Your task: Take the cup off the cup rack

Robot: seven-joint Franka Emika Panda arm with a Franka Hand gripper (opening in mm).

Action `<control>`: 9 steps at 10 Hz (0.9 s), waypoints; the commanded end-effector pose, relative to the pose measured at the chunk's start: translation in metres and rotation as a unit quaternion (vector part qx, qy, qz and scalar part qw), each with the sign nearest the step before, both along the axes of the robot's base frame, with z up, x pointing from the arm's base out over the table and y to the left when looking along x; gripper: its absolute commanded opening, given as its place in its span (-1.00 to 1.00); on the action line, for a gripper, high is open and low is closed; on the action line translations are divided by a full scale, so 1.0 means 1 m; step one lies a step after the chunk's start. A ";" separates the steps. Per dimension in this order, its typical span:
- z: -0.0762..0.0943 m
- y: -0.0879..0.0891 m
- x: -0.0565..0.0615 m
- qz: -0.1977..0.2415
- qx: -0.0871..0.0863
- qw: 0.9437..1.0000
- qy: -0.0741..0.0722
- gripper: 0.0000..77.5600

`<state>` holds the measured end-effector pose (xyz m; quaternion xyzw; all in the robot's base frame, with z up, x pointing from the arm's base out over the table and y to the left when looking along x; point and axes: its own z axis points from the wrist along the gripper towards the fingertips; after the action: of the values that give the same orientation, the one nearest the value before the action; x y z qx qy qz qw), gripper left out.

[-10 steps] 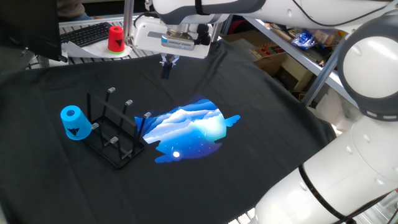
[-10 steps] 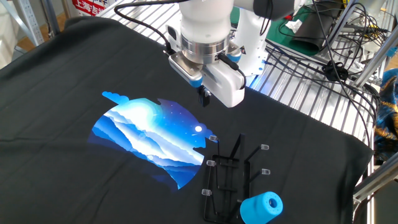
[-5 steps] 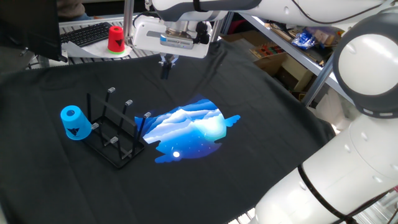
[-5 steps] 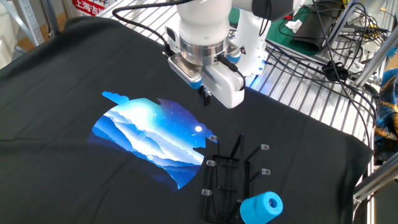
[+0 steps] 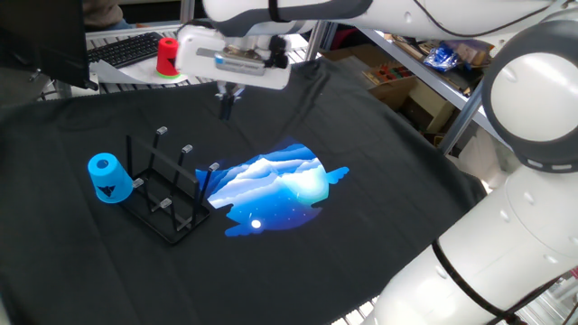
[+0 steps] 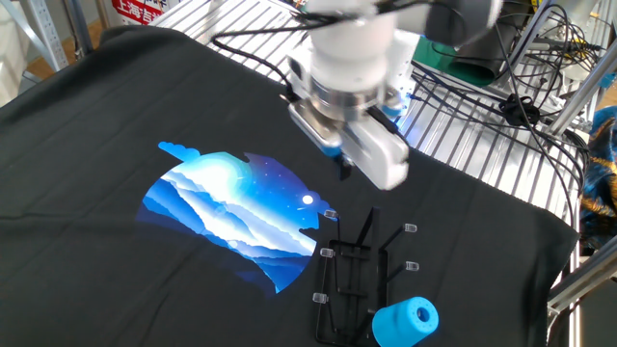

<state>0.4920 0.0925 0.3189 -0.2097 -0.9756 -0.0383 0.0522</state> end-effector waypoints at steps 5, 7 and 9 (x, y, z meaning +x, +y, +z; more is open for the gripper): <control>-0.033 0.075 0.001 -0.075 -0.004 0.997 -0.020 -1.00; -0.038 0.081 0.006 -0.080 -0.002 0.997 -0.022 -1.00; -0.042 0.084 0.011 -0.085 -0.002 0.996 -0.022 -1.00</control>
<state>0.5007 0.1749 0.2768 -0.2882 -0.9562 -0.0434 0.0277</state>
